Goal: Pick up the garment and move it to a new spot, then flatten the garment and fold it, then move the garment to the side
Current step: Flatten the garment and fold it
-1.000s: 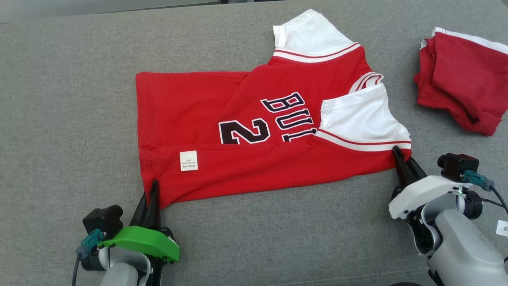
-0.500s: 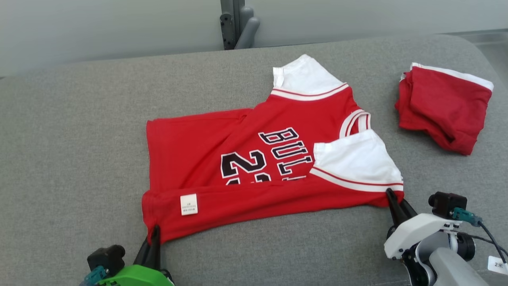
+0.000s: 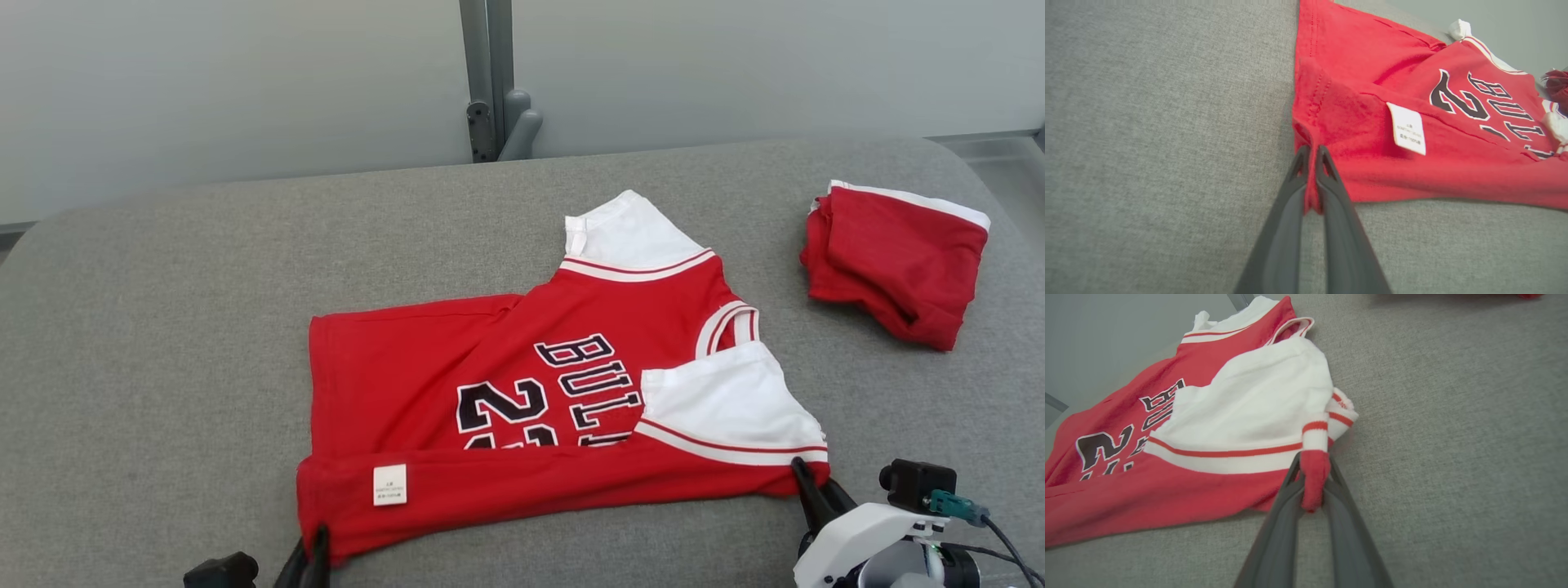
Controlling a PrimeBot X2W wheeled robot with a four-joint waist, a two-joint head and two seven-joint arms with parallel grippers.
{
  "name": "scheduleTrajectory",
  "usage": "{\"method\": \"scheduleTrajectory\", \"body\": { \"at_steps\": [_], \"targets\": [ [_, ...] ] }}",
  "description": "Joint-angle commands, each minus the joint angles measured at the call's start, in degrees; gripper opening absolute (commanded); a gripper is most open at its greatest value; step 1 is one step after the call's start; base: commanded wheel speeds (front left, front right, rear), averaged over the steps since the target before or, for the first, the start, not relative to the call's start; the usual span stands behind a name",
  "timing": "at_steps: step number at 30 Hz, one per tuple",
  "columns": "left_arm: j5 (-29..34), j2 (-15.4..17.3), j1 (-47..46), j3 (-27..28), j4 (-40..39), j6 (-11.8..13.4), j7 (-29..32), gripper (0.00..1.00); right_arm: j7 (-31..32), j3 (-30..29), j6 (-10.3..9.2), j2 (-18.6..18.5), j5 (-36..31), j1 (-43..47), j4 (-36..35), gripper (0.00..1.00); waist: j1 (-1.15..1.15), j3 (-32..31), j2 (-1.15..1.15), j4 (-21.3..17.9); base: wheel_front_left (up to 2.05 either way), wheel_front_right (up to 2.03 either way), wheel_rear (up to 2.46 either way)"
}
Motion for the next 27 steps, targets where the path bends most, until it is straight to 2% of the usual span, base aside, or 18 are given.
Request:
{"method": "scheduleTrajectory", "body": {
  "at_steps": [1, 8, 13, 19, 27],
  "targets": [
    [0.5, 0.6, -0.3, 0.2, -0.2, 0.1, 0.1, 1.0, 0.0, -0.3, -0.11, -0.7, 0.2, -0.2, -0.1, 1.0, 0.0, 0.7, 0.0, 0.1, 0.0, 0.0, 0.0],
    [3.6, -0.6, -3.1, 2.9, -4.0, 0.1, 0.0, 1.0, 0.0, -4.7, -0.1, -1.0, -4.1, -3.6, -4.2, 1.0, 0.0, 5.1, 0.0, 0.2, 0.0, 0.0, 0.0],
    [6.2, -0.6, -9.0, 4.6, -5.5, 0.1, 0.0, 1.0, 0.0, -6.1, -0.09, -0.8, -7.9, -8.4, -7.9, 1.0, 0.0, 9.3, 0.0, 0.0, 0.0, 0.0, 0.0],
    [7.5, 0.4, -19.9, 4.5, 0.6, 0.1, 0.1, 1.0, 0.0, -3.4, -0.09, -0.6, -9.9, -16.4, -8.5, 1.0, 0.0, 13.8, 0.0, -0.6, 0.0, 0.0, 0.0],
    [7.8, 2.0, -33.6, 2.5, 11.8, 0.1, 0.0, 1.0, 0.0, 2.6, -0.1, -1.3, -11.4, -27.3, -5.0, 1.0, 0.0, 18.6, 0.0, -0.9, 0.0, 0.0, 0.0]
  ]
}}
